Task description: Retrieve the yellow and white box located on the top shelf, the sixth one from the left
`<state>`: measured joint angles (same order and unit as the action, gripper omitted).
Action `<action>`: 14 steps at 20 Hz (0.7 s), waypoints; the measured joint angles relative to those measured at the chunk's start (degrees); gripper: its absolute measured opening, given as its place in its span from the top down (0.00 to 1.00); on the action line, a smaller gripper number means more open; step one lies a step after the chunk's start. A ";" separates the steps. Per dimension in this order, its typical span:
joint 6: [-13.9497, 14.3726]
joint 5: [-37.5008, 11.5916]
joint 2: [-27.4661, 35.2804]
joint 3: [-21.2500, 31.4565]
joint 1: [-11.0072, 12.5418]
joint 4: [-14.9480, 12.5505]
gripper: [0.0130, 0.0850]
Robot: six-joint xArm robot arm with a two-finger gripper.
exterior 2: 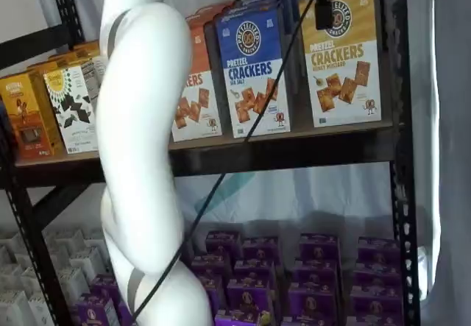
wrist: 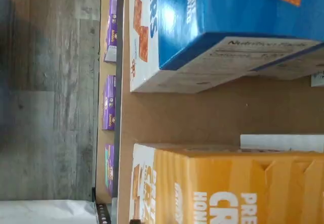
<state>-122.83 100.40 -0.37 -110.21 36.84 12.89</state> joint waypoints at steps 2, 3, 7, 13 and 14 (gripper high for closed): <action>0.02 0.49 0.31 -0.73 -0.02 -0.24 0.00; 0.01 0.54 0.35 -0.85 -0.02 -0.33 0.00; -0.23 1.01 0.62 -1.67 -0.06 -1.20 0.00; -0.43 -1.17 -1.05 1.02 -1.13 -3.72 0.00; -0.40 -1.65 -1.35 1.60 -1.34 -4.10 0.00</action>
<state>-123.23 98.75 -1.72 -108.61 35.50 8.78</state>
